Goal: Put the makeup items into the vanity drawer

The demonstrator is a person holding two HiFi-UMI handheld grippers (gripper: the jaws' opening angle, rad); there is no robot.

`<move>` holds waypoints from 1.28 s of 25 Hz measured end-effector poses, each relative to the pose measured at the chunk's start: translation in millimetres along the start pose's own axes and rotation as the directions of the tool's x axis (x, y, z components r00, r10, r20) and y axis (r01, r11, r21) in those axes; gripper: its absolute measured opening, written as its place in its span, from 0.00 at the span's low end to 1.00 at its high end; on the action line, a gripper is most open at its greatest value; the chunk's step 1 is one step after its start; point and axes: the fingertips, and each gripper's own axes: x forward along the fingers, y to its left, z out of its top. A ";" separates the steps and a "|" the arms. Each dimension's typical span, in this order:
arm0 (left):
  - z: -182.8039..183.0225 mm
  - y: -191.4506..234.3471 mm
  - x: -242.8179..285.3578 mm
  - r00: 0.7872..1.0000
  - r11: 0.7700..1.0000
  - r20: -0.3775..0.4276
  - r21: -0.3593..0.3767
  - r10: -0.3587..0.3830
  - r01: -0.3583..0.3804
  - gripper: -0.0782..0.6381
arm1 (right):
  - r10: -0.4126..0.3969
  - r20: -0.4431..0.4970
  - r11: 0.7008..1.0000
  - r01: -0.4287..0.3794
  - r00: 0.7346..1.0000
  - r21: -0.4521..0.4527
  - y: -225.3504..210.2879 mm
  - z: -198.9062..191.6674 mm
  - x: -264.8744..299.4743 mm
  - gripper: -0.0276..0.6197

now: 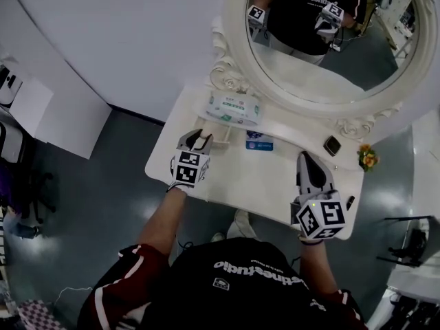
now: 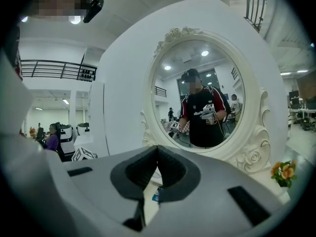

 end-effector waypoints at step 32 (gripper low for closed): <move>-2.5 4.4 -10.6 0.999 0.998 0.031 -0.056 -0.014 0.016 0.39 | 0.019 -0.010 1.000 -0.019 1.000 0.003 13.0 -2.4 11.3 0.05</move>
